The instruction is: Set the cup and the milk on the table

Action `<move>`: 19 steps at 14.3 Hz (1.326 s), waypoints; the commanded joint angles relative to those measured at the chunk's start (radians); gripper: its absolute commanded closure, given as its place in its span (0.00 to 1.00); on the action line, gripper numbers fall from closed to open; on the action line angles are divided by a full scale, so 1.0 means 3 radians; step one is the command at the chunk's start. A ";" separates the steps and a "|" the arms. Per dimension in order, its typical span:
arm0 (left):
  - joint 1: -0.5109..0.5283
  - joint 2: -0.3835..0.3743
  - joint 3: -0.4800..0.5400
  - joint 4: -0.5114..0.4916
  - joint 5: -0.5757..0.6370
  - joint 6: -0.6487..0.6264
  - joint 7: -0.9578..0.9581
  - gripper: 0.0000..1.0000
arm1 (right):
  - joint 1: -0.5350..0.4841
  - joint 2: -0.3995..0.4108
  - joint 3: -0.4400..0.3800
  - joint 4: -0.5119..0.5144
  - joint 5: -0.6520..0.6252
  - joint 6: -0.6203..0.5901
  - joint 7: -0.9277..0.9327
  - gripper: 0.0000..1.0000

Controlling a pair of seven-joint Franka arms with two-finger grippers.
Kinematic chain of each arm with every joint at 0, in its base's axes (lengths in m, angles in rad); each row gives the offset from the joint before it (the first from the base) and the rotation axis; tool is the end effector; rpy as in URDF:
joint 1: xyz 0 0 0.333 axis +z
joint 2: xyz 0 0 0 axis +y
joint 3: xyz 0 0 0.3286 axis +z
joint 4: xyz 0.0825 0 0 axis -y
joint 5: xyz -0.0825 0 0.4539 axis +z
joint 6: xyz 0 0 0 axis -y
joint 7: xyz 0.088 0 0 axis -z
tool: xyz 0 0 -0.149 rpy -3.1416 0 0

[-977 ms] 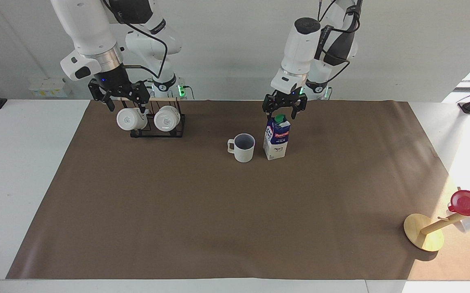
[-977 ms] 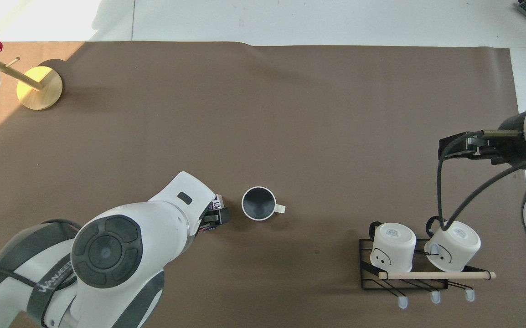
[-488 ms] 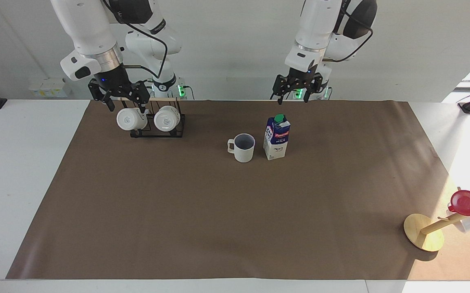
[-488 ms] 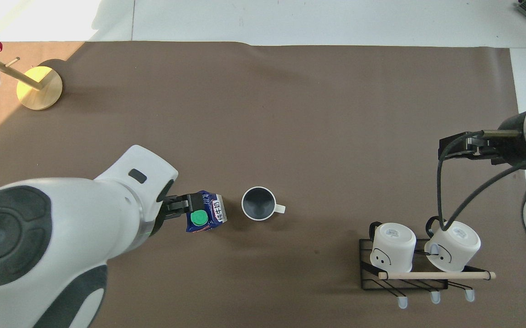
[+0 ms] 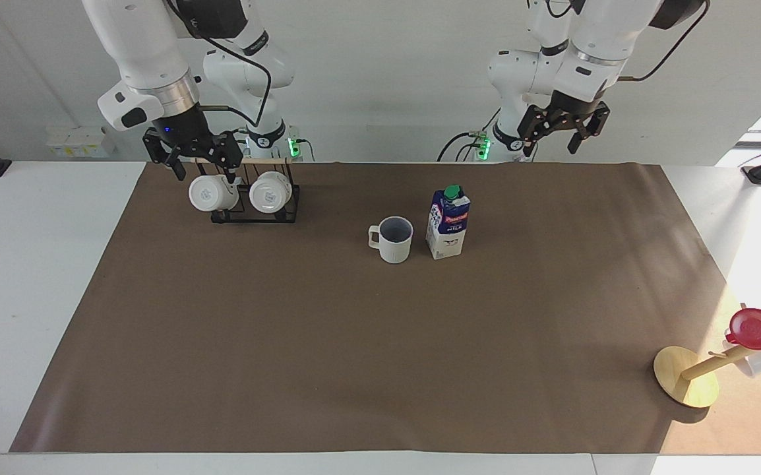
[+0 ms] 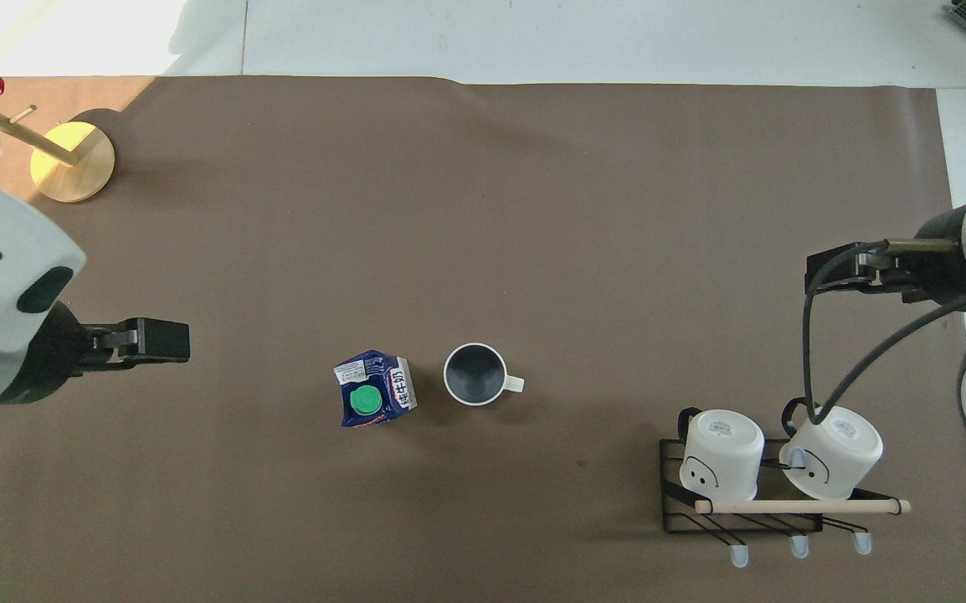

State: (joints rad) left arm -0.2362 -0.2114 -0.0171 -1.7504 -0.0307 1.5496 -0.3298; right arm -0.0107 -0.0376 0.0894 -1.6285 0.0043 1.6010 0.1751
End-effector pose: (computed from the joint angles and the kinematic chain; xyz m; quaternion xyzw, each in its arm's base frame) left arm 0.5334 -0.1437 0.6205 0.9992 0.0380 0.0012 0.0145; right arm 0.6131 0.0498 0.5896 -0.9988 0.0483 -0.0049 0.0011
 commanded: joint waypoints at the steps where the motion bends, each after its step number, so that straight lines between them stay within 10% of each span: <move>1: 0.0219 0.0315 -0.0025 0.0521 0.0051 -0.0429 0.0198 0.00 | -0.0056 0.0043 0.0009 0.0080 0.0093 -0.0070 -0.0098 0.00; 19: 0.0465 0.0321 -0.0025 0.0527 0.0005 -0.0410 0.0654 0.00 | -0.0056 0.0043 0.0009 0.0080 0.0093 -0.0070 -0.0093 0.00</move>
State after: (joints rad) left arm -0.1151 -0.1190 -0.0149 -1.6080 -0.0269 1.4415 -0.1491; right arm -0.0107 -0.0375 0.0894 -1.6281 0.0043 1.6010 0.1751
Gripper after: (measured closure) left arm 0.000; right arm 0.000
